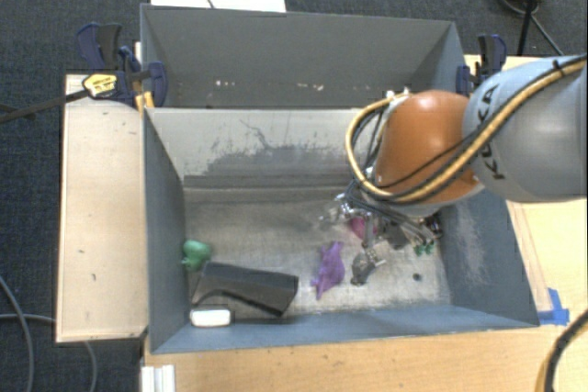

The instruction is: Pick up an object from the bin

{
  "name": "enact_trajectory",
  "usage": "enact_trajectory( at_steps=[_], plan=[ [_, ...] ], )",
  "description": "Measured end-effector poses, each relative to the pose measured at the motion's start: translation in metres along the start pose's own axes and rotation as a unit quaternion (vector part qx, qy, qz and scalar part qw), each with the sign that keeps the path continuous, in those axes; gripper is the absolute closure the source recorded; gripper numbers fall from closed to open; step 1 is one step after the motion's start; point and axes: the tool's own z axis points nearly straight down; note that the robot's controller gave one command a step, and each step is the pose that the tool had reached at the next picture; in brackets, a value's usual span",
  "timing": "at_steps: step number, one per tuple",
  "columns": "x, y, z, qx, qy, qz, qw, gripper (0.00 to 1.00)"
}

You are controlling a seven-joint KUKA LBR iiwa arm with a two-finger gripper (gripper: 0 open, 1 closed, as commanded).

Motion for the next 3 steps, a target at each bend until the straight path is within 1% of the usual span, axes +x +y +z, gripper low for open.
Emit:
enact_trajectory(
  at_steps=[1, 2, 3],
  plan=[
    [0.019, 0.004, 0.028, 0.003, -0.0116, -0.046, 0.9989, 1.00],
    [0.019, 0.004, 0.027, 0.003, -0.0118, -0.046, 0.9989, 1.00],
    [0.013, 0.039, -0.156, 0.000, -0.0003, -0.148, 0.9891, 1.00]
  ],
)
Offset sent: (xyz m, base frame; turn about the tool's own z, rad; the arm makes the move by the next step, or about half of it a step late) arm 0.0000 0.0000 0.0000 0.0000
